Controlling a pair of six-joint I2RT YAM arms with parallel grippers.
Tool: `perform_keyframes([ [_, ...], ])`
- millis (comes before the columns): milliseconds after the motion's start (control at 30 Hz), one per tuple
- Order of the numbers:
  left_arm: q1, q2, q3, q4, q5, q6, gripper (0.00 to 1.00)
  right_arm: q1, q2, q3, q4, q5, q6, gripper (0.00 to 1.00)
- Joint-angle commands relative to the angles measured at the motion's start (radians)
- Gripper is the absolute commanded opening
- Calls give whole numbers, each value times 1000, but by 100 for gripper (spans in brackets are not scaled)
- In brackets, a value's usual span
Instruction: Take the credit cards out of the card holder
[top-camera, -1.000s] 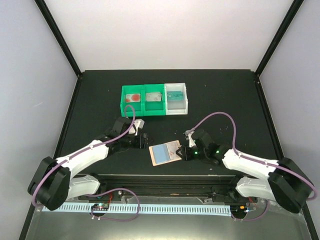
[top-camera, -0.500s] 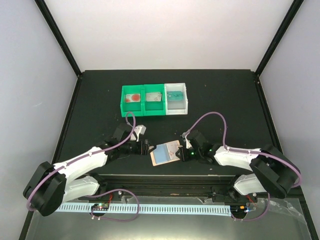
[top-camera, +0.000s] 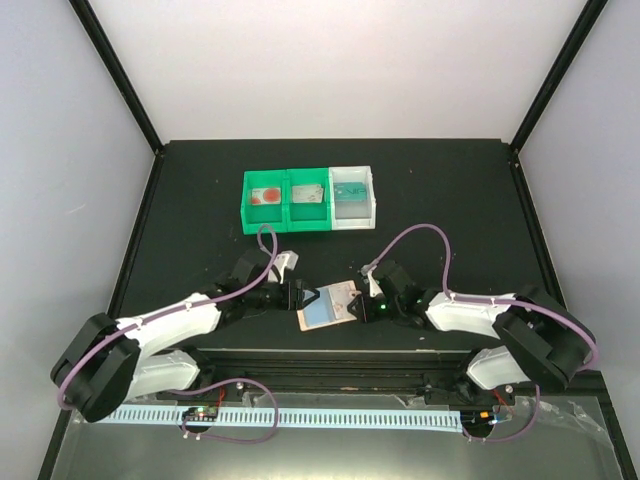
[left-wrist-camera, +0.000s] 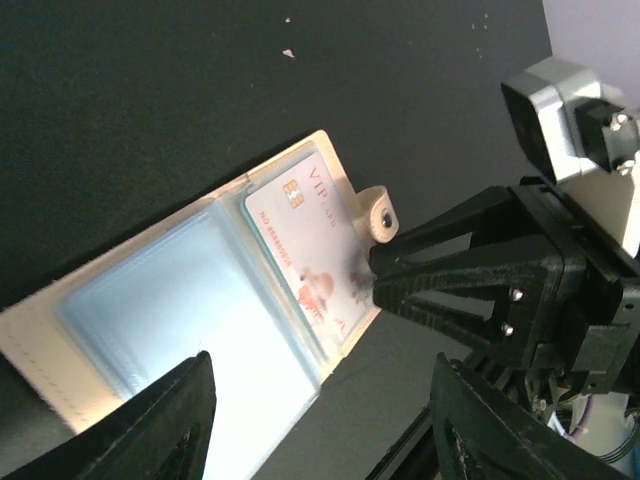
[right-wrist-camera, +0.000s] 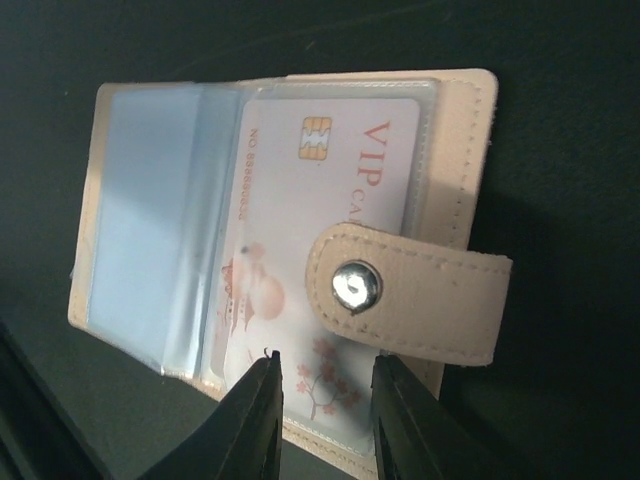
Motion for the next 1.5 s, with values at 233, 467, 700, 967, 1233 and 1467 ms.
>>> perform_keyframes([
  [233,-71,75,4,147,3,-90,58,59,-3,-27,61,-91,63,24],
  [467,-100,162,-2,245,-18,-141,53,59,-82,-5,-19,25,51,22],
  [700,-100,253,-57,429,-1,-237,49,59,-64,19,-1,35,95,20],
  [967,-102,273,-68,436,-17,-242,48,60,1,32,7,69,93,19],
  [1233,-101,260,-60,412,-27,-233,48,60,39,24,0,68,91,17],
  [1467,-103,276,-56,409,-33,-231,47,59,46,15,-25,109,84,10],
])
